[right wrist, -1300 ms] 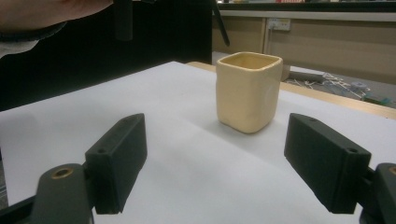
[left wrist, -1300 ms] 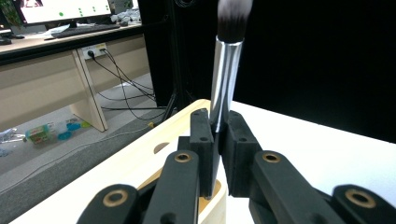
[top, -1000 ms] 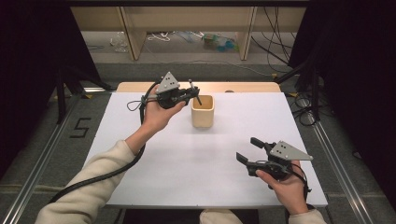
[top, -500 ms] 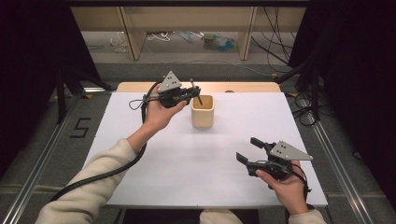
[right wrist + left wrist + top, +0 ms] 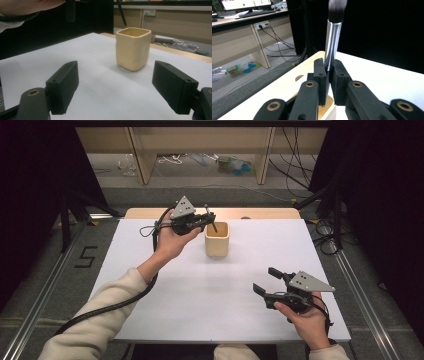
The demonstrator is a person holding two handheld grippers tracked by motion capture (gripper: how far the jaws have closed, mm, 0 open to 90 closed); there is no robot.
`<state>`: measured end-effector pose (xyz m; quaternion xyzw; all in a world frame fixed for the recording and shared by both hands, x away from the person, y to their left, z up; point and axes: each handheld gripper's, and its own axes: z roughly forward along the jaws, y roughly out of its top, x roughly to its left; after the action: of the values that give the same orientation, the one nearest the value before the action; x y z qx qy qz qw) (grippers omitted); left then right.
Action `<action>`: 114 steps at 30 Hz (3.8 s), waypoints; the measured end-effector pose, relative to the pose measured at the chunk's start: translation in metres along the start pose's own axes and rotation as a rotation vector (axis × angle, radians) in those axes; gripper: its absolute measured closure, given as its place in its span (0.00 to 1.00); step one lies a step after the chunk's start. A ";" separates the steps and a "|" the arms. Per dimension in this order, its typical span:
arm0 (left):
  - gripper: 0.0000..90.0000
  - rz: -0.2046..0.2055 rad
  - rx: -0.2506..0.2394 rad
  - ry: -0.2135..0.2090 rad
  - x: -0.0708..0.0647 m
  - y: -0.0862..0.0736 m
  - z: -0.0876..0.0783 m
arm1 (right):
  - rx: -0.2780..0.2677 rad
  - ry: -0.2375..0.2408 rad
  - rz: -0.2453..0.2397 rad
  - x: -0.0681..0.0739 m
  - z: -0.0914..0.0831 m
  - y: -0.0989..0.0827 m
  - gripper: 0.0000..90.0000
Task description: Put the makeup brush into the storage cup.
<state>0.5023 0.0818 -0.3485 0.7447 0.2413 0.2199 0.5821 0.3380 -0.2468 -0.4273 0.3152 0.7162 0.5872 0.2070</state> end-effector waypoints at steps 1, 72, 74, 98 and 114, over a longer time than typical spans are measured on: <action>0.93 0.000 0.001 -0.002 0.000 0.000 0.000 | 0.000 0.000 0.001 0.000 0.000 0.000 0.25; 0.93 0.012 0.025 0.025 0.007 -0.002 0.023 | -0.002 0.000 0.002 0.000 0.000 0.000 0.25; 0.93 0.011 0.026 0.028 0.008 -0.002 0.024 | 0.000 0.001 0.010 0.000 0.000 0.000 0.25; 0.93 0.014 0.040 0.042 0.013 -0.006 0.032 | -0.011 -0.011 -0.019 -0.002 0.000 0.000 0.25; 0.93 0.014 0.058 0.047 0.013 -0.011 0.037 | 0.004 -0.006 -0.002 -0.001 -0.001 0.000 0.25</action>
<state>0.5339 0.0639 -0.3671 0.7575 0.2563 0.2343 0.5528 0.3381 -0.2477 -0.4275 0.3169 0.7171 0.5845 0.2091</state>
